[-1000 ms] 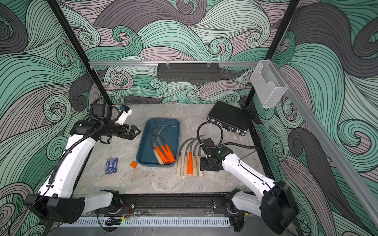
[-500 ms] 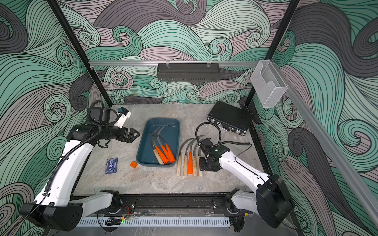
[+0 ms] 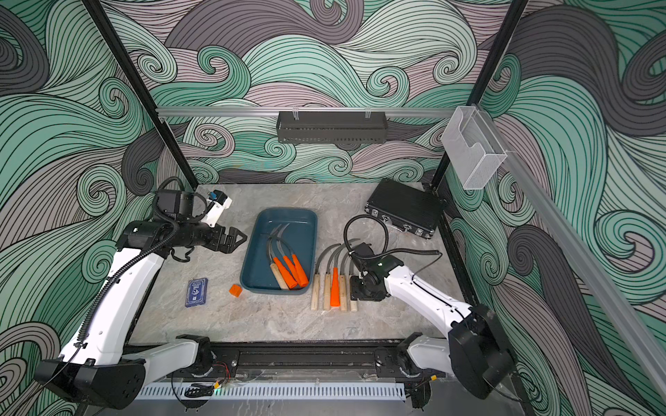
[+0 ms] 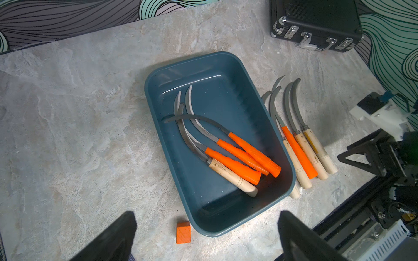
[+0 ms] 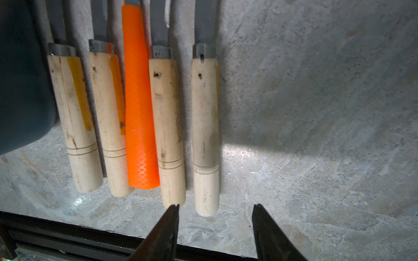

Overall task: Put small sickles into storage boxes
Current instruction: Pick up the sickle at the center of the board.

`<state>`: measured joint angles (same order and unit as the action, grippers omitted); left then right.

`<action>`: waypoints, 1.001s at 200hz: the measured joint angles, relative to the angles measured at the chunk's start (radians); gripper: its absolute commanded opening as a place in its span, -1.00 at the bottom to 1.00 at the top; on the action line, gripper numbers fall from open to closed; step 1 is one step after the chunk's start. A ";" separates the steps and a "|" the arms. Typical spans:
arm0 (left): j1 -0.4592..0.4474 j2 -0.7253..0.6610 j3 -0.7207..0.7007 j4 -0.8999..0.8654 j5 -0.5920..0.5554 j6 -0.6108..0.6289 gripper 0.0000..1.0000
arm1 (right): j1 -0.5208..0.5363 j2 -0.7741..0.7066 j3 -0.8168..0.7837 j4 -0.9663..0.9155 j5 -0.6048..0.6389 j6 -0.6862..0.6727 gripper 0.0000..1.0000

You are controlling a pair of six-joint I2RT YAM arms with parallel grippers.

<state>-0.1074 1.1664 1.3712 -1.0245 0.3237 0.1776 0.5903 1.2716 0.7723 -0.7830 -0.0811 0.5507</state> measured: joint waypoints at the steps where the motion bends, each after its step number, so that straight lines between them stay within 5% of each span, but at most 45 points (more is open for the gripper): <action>1: 0.000 -0.001 0.000 0.000 0.000 0.000 0.97 | 0.000 0.001 0.000 0.000 0.000 0.000 0.07; 200: 0.000 -0.017 -0.020 0.000 -0.001 0.006 0.97 | 0.068 0.167 0.024 0.017 0.047 0.000 0.05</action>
<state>-0.1074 1.1492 1.3510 -1.0241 0.3225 0.1833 0.6579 1.4387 0.7963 -0.7662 -0.0338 0.5503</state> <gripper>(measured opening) 0.986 0.523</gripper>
